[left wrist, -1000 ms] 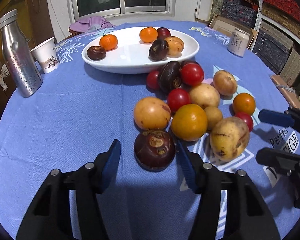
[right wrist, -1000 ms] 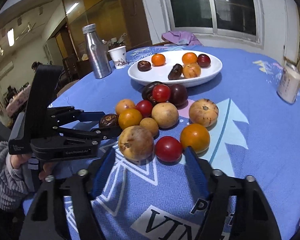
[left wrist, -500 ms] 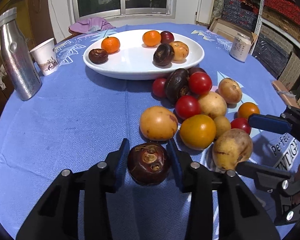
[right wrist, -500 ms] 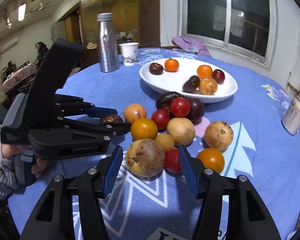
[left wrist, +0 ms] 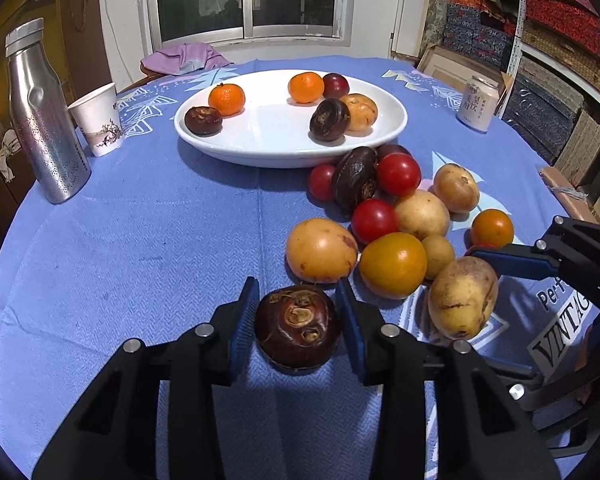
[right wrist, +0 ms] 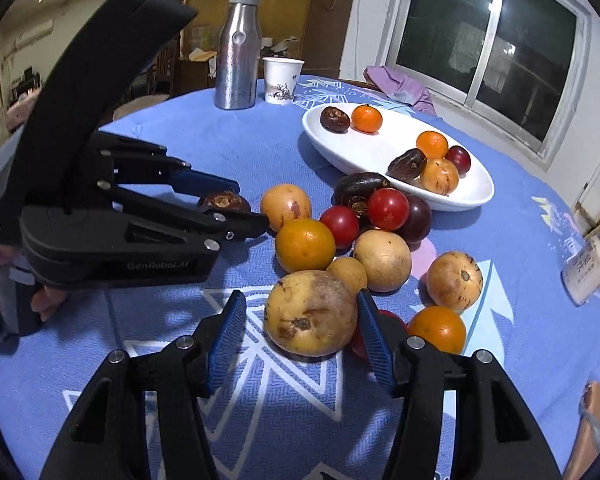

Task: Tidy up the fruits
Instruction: 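Grasp a dark mangosteen with the left gripper while the right gripper grasps a brown pear, then carry both fruits over the white plate and open both grippers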

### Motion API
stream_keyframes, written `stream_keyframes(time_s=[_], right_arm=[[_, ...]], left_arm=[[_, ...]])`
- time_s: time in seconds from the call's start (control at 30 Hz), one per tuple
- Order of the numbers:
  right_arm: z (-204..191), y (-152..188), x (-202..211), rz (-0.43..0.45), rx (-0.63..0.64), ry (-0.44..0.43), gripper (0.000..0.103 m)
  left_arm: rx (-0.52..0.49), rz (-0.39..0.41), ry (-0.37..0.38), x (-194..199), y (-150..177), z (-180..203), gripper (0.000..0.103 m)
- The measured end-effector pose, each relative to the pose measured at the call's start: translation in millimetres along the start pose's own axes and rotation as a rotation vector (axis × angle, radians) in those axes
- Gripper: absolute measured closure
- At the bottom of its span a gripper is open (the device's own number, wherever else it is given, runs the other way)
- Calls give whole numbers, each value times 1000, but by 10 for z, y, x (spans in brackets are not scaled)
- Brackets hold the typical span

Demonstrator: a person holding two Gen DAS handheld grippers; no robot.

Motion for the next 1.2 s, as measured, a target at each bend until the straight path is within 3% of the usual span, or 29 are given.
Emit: stream_keyframes(time_s=[0.07,0.27,0.43,0.53,0.7,0.9,1.2], right_arm=[[14,3,-5,-7,18,33,55],[18,23,17,-7,23,42,57],[73,10,191,37,-41,-18,57],[286,-96,429,104,-127,-56,57],[891,-548,651,206,-224,-16,57],[1492,-1023,166,209,-355,-43,57],[2137,-1072,-574,161,-527,-35,55]], left_arm=[[-2,-1,5,-6,5,10,64],[1,22,5,40,-16,13,64],[10,68,22,210,-82,11,64],[13,90,25,315,-231,-40,64],[28,132,-30,297,-823,-249,64],[54,107,-12,-180,-1375,-217,64],[80,5,13,-910,-1378,-201,63]])
Point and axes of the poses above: each gripper's, at about its wrist camera, not at the fingertips, and x roughly against the way its jaws point, z to its right, y to its underside, the point moved 10 cm from there along -x, roughly the way its jaws point, and after that the axes turned 8 degrees about -y, right-handed, at the moved point
